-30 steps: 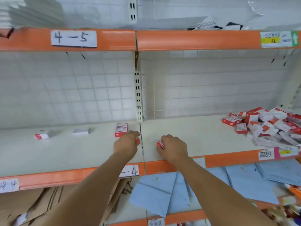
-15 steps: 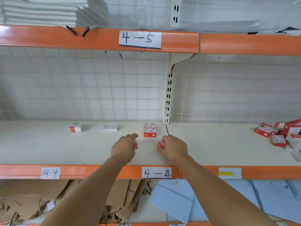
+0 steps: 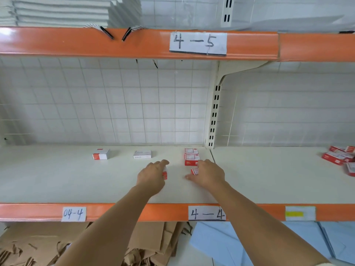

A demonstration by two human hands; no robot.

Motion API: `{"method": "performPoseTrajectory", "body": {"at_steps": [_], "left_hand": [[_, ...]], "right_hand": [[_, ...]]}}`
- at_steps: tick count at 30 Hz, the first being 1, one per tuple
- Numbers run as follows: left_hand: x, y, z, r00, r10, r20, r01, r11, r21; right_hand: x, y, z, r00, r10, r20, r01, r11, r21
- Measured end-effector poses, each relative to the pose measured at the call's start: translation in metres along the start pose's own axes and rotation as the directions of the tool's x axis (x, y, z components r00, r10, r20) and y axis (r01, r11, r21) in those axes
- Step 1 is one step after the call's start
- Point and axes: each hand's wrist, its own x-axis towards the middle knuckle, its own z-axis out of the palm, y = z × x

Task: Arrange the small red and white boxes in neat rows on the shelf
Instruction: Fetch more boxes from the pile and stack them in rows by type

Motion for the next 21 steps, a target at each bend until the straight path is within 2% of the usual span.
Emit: {"method": "performPoseTrajectory", "body": {"at_steps": [7, 14, 18, 21], "left_hand": [[0.026, -0.026, -0.007, 0.994, 0.106, 0.026, -0.107, 0.994, 0.017], [0.035, 0.003, 0.001, 0.935, 0.328, -0.134, -0.339, 0.938, -0.07], [0.037, 0.015, 0.005, 0.893, 0.449, -0.035, -0.45, 0.892, -0.048], [0.038, 0.013, 0.006, 0.897, 0.441, 0.024, -0.441, 0.897, -0.005]], "right_hand": [[0.003, -0.009, -0.007, 0.991, -0.006, 0.131, -0.019, 0.983, 0.185], [-0.005, -0.001, -0.002, 1.0, 0.006, -0.001, -0.005, 0.972, 0.235], [-0.002, -0.007, 0.003, 0.997, -0.052, -0.063, 0.068, 0.958, 0.28], [0.003, -0.017, 0.003, 0.995, -0.086, -0.057, 0.1, 0.943, 0.318]]}}
